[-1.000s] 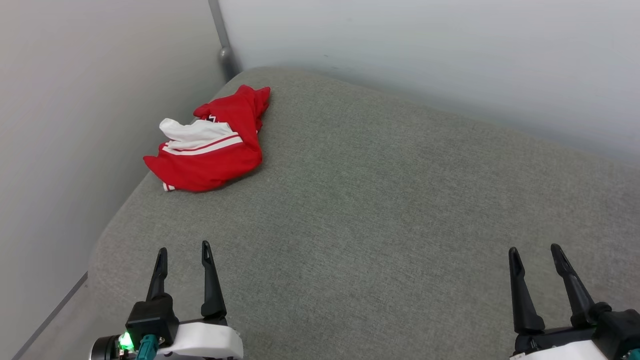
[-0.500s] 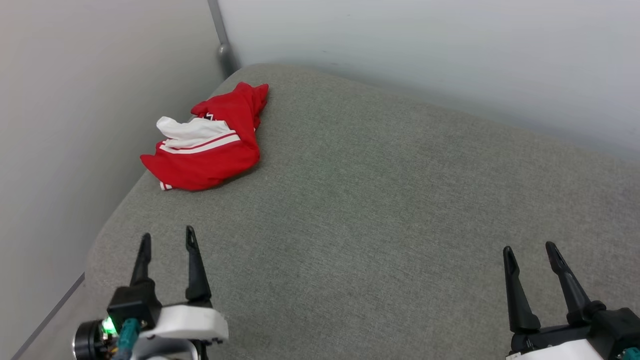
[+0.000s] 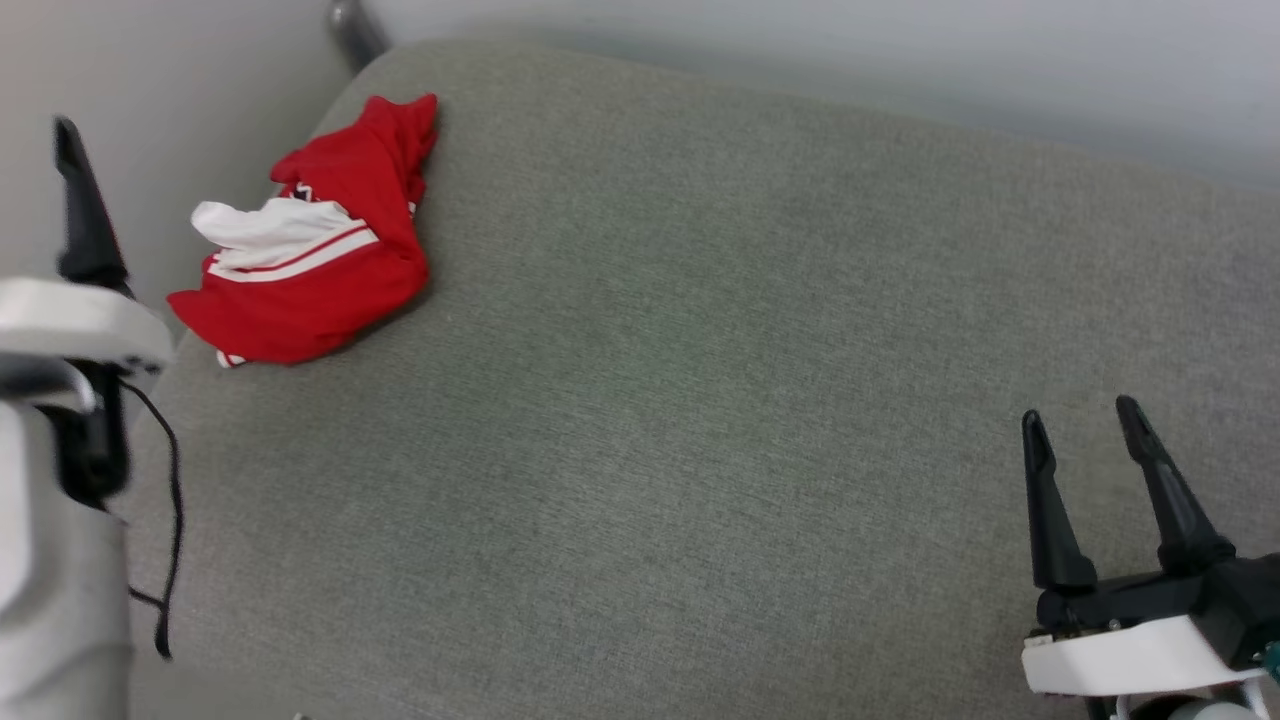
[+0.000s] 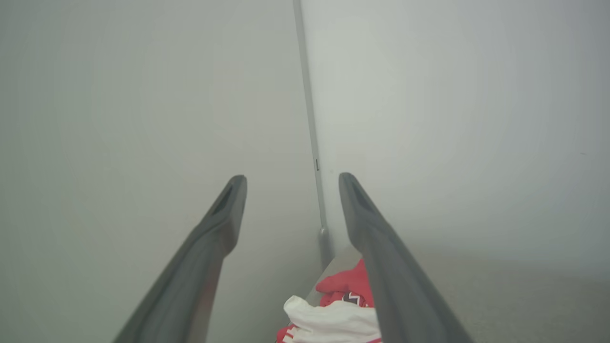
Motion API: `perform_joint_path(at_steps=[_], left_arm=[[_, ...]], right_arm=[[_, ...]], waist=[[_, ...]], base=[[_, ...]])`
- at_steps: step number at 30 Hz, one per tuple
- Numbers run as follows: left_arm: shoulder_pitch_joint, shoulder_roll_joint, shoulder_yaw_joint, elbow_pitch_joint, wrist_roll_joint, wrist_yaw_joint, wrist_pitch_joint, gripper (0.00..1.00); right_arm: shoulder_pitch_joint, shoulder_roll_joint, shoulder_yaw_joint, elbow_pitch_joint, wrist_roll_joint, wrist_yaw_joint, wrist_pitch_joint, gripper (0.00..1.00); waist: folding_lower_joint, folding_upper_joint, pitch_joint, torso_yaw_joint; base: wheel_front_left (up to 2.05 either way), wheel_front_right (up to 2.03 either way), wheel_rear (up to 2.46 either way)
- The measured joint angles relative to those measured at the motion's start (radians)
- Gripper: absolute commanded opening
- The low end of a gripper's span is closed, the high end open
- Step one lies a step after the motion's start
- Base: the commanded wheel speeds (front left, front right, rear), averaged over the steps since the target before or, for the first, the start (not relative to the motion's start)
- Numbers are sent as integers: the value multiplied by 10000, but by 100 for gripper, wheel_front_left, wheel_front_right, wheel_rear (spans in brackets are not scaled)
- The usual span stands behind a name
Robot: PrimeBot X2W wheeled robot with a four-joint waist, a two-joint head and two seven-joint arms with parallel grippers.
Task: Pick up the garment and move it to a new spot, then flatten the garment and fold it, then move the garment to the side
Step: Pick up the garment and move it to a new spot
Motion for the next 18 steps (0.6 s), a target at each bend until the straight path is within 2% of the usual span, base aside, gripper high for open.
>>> perform_joint_path(at_steps=[2, 9, 13, 18], left_arm=[[-941, 596, 104, 533, -257, -414, 487, 100], [-3026, 1962, -186, 1290, -721, -1131, 3392, 100], [-3767, 2660, -579, 1873, -1298, -1367, 5311, 100], [-4244, 3277, -1417, 2268, -2692, -1434, 7666, 100]], right_arm=[[-201, 2, -59, -117, -102, 0, 0, 100], [-734, 0, -138, -545, -374, 0, -2, 100], [-1010, 0, -117, -884, -570, 0, 0, 100], [-1283, 2, -142, -1369, -809, 0, -2, 100]], waist=[[0, 0, 313, -146], [1, 0, 1420, -660], [1, 0, 2008, -977], [0, 0, 2739, -1298]], base=[[0, 0, 0], [0, 0, 0], [0, 0, 0], [0, 0, 0]])
